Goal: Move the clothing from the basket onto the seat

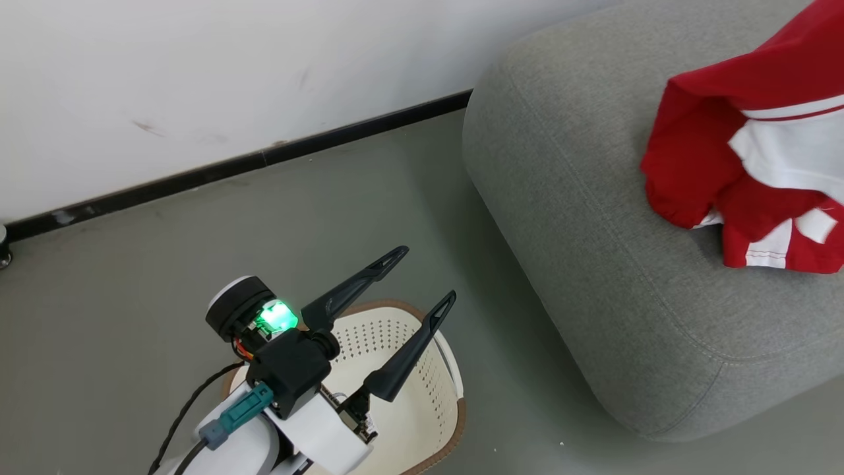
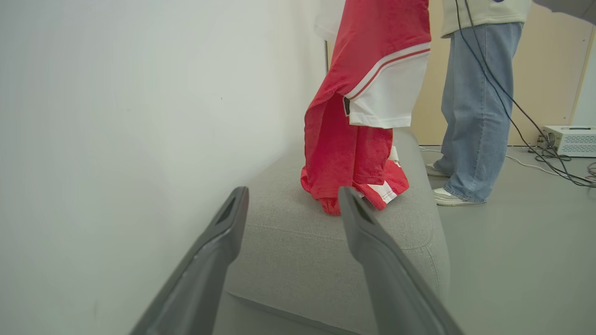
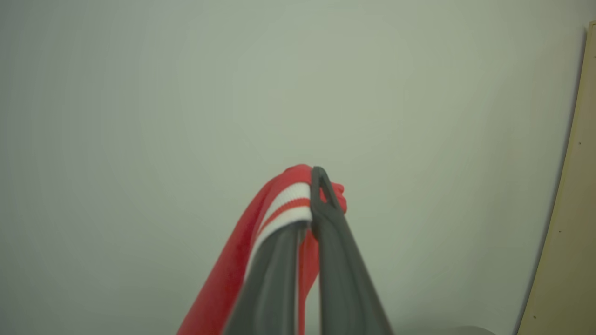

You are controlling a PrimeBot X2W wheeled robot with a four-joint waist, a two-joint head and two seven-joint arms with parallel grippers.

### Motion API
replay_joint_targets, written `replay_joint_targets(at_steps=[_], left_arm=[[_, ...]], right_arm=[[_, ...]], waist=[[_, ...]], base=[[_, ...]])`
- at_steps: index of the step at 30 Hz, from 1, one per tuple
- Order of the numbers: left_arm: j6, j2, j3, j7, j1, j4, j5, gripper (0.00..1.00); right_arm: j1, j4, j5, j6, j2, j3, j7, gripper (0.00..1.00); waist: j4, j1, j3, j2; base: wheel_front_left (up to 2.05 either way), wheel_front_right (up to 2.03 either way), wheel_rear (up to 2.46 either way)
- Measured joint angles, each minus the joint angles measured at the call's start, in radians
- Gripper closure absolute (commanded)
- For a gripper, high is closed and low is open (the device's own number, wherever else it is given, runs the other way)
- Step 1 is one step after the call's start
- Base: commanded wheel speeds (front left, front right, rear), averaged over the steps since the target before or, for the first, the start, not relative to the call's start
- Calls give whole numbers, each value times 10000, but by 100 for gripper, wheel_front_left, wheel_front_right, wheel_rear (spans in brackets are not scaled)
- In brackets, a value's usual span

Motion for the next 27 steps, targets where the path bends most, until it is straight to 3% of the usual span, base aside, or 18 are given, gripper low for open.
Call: replay_joint_targets(at_steps=[14, 27], left_arm=[[-4, 336, 40, 0, -308, -616, 328, 0], [-6, 596, 44, 105, -709, -943, 491, 0]], right_arm=[[-2499, 1183, -577, 0, -959, -541, 495, 100], [-2638, 2050, -995, 0, -1103, -462, 209, 100]], waist=[[377, 0, 922, 0], [659, 0, 1672, 0]], base=[[0, 0, 0], [0, 0, 0]])
